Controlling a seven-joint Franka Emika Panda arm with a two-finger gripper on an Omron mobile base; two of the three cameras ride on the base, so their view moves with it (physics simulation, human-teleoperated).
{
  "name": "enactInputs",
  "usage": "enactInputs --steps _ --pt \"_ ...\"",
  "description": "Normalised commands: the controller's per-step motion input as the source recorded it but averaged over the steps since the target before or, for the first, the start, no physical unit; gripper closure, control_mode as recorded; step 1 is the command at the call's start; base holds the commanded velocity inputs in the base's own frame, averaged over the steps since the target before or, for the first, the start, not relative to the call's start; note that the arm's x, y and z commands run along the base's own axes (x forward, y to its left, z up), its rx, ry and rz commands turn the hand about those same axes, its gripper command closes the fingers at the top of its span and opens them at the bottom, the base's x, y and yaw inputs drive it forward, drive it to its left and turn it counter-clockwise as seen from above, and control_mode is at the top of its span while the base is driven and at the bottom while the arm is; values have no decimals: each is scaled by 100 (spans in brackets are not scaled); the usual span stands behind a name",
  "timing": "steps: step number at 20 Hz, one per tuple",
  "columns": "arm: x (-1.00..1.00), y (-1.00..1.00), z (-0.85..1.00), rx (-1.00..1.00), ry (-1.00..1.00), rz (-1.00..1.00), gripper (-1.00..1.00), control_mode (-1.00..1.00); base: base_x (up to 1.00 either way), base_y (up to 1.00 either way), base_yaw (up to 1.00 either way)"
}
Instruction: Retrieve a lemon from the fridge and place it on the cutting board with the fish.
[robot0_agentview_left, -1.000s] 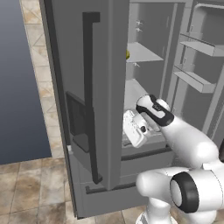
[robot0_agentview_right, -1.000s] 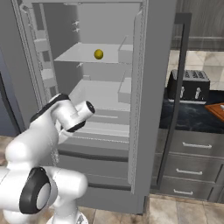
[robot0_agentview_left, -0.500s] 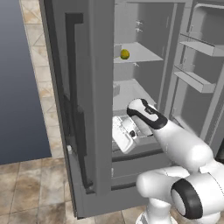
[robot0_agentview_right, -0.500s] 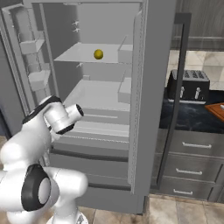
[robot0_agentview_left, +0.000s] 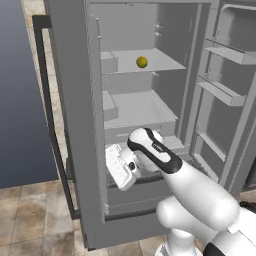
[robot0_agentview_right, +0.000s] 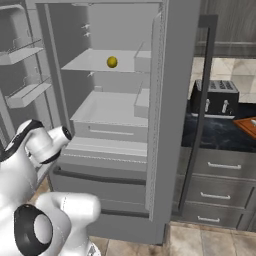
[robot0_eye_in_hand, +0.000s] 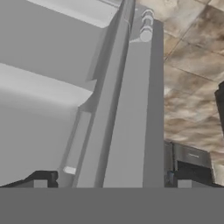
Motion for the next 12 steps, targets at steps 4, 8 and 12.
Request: enactInputs --steps 4,8,12 --pt "0 17 0 0 2 -7 -100 -100 0 0 0" --pt "0 0 2 0 7 -11 -100 -100 0 0 0" --pt "6 -5 0 0 7 -13 -100 -100 0 0 0"
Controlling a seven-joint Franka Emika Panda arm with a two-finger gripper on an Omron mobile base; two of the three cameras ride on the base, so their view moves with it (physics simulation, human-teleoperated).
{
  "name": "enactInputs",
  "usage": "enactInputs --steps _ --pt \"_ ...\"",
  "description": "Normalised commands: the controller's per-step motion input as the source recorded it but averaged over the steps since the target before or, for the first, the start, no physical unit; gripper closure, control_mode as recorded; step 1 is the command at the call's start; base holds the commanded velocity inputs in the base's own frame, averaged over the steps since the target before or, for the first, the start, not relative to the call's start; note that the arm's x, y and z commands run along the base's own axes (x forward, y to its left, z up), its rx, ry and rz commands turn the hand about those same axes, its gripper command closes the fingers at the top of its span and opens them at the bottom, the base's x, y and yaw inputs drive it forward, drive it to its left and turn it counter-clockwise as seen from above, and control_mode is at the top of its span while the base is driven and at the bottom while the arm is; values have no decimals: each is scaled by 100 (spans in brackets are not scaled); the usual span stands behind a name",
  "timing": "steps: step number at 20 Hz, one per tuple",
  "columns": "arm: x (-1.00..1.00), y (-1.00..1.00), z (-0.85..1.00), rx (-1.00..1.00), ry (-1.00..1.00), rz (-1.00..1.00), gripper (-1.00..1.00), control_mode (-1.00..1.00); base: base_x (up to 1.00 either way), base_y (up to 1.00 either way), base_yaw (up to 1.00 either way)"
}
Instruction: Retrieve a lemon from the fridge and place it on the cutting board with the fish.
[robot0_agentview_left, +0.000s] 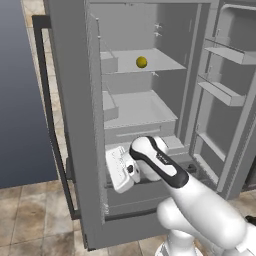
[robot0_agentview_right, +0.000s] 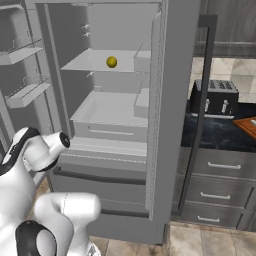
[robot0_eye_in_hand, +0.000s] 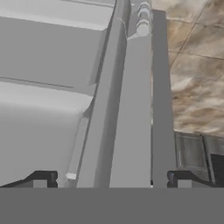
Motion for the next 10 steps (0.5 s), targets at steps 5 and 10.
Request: enactInputs --steps 5,10 --pt "28 -39 15 1 13 -11 -100 -100 0 0 0" --pt "3 -43 12 1 10 -4 -100 -100 0 0 0"
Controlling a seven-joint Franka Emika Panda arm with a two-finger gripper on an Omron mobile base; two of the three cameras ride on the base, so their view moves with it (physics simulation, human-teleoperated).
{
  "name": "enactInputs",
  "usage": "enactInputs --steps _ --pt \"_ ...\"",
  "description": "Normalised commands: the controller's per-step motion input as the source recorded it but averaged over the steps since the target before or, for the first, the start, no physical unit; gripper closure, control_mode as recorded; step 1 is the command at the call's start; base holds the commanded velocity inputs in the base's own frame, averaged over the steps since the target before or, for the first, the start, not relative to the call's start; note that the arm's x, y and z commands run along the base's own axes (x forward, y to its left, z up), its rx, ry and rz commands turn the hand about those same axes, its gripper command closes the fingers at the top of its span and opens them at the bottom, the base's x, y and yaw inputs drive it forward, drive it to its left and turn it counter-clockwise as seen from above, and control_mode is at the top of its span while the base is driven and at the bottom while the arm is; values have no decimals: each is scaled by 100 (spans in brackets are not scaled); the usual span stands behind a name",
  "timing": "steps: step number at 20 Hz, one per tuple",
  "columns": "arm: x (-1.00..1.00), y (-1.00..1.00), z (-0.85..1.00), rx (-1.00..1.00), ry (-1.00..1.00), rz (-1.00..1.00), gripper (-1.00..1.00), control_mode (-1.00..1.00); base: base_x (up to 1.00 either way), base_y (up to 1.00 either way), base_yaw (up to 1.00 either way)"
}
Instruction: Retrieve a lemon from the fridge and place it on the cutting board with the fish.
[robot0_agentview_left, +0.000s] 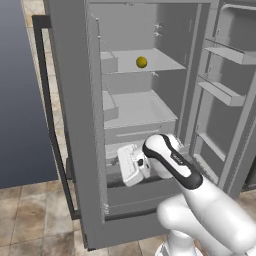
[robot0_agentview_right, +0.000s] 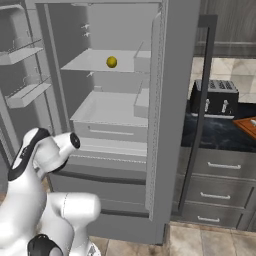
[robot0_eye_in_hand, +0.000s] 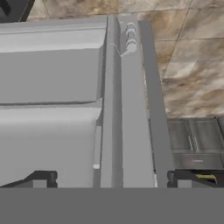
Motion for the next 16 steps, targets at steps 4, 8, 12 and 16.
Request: enactInputs --steps 4,8,12,16 --pt "-3 -49 6 -10 0 0 -100 -100 0 0 0" --pt "0 -65 -2 -30 -2 0 -100 -100 0 0 0" --pt "0 -90 -11 -28 -9 2 -100 -100 0 0 0" --pt "0 -73 -4 -33 -11 19 -100 -100 0 0 0"
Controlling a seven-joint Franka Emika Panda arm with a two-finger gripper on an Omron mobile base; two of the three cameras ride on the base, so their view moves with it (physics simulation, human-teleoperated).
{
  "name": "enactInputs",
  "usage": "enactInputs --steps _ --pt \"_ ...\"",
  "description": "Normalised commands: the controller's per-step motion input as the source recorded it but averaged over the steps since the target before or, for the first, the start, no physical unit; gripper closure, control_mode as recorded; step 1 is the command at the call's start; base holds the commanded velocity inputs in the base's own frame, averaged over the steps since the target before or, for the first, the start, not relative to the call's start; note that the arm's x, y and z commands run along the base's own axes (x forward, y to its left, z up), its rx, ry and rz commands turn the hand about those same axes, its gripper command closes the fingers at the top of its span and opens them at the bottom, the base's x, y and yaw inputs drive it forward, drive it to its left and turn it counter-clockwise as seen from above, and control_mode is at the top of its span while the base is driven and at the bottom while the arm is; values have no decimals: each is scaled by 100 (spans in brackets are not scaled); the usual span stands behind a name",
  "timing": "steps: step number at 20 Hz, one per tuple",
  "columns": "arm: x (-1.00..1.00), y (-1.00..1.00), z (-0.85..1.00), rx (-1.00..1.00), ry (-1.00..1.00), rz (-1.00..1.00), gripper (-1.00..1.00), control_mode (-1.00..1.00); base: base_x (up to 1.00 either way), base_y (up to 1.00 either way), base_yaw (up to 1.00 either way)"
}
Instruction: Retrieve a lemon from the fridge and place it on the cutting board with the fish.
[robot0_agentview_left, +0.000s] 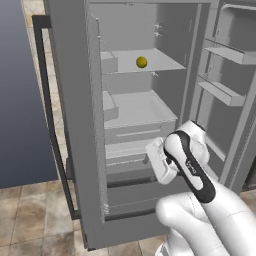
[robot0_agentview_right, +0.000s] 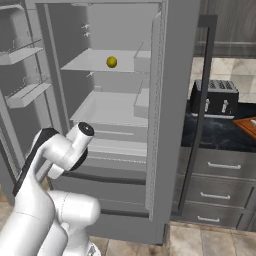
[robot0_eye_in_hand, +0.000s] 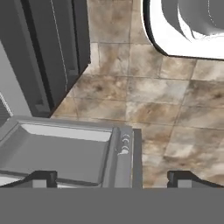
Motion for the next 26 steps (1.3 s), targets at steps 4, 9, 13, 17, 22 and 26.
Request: enactInputs --steps 4,9,13,17,22,26 --pt "-12 -32 0 -38 -3 50 -100 -100 0 0 0" --pt "-21 -4 0 -45 0 61 -100 -100 0 0 0" --pt "-22 -8 0 -36 -1 61 -100 -100 0 0 0" --pt "0 -51 0 -16 0 60 -100 -100 0 0 0" --pt "-10 -29 4 -11 -24 39 -100 -100 0 0 0" --pt "0 -17 33 -5 -22 18 -100 -100 0 0 0"
